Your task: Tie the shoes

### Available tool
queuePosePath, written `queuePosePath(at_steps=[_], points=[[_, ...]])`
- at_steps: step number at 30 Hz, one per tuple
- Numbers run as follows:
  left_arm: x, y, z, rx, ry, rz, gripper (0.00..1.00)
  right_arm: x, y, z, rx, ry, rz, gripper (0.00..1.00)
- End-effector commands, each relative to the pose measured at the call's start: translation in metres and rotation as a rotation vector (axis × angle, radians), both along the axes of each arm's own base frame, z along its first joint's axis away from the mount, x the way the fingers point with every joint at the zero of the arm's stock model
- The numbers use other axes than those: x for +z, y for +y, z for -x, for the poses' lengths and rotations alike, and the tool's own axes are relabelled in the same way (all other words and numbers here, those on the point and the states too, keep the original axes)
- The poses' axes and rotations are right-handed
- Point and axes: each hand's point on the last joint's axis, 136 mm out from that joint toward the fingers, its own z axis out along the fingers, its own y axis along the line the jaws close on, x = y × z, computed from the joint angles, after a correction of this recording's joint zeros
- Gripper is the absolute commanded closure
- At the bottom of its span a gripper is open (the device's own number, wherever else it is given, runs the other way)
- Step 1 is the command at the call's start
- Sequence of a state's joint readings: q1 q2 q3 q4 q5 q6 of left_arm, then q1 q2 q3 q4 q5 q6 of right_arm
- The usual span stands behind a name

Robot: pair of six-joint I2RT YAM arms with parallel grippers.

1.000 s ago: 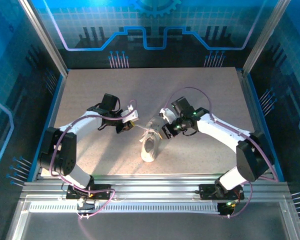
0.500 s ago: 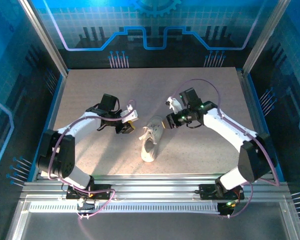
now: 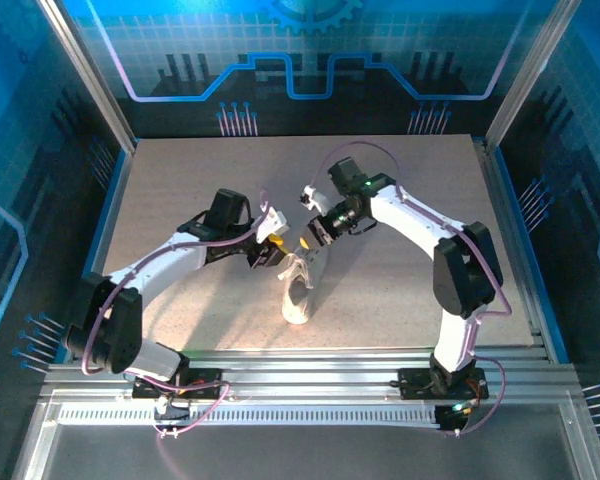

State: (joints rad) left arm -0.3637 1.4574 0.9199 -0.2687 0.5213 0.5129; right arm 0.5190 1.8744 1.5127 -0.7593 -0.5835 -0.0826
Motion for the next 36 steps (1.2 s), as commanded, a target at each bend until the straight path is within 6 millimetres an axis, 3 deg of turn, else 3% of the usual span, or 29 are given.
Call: queuePosePath(at_steps=[1, 13, 21, 25, 30, 36], points=[[-0.001, -0.008, 0.004, 0.027, 0.063, 0.060, 0.61, 0.002, 0.007, 0.015, 0.074, 0.045, -0.006, 0.71], [-0.019, 0.000, 0.007, 0.110, 0.158, 0.022, 0.63, -0.021, 0.010, 0.019, 0.092, 0.078, 0.091, 0.73], [-0.020, -0.011, -0.004, 0.238, 0.290, 0.035, 0.64, -0.001, -0.017, -0.013, -0.212, 0.110, 0.072, 0.72], [-0.012, -0.021, -0.014, 0.267, 0.330, 0.044, 0.64, 0.004, -0.014, -0.015, -0.274, 0.182, 0.049, 0.70], [-0.012, -0.025, -0.020, 0.300, 0.385, 0.040, 0.65, -0.009, -0.011, -0.008, -0.313, 0.306, 0.066, 0.70], [-0.015, -0.014, -0.003, 0.232, 0.249, 0.032, 0.68, -0.006, -0.006, 0.003, -0.256, 0.289, 0.065, 0.69]])
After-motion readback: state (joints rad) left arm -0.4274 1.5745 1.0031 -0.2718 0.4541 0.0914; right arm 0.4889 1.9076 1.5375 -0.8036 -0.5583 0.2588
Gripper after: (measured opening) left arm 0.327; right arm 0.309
